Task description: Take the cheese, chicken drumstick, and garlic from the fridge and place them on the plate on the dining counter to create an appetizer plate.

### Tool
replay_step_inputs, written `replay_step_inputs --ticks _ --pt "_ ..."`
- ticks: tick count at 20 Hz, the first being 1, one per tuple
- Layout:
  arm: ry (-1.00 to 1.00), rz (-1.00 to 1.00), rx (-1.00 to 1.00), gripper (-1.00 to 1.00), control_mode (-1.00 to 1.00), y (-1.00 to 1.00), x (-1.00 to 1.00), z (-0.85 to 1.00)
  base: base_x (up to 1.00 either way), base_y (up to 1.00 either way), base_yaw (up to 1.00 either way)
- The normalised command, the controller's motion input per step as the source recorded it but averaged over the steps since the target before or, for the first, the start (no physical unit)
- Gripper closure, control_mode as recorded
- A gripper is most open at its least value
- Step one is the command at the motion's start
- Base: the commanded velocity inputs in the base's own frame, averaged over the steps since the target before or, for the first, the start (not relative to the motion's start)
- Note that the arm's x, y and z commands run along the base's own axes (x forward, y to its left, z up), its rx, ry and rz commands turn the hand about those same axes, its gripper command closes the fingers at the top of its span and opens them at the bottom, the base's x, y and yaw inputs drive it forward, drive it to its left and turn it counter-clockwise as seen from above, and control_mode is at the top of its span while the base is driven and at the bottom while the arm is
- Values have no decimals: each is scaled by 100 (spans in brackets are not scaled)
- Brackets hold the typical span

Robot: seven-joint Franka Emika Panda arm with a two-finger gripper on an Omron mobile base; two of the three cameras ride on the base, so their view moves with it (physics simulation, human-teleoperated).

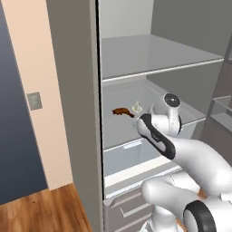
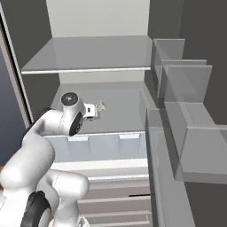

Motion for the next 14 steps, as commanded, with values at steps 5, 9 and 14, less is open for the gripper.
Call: replay_step_inputs --ticks 5,9,14 --pt "0 5 3 -100 -100 0 63 -31 0 0 0" --pt "0 1 0 -100 -100 3 65 -30 0 0 0" --pt "0 0 0 -100 -100 9 67 -29 0 0 0"
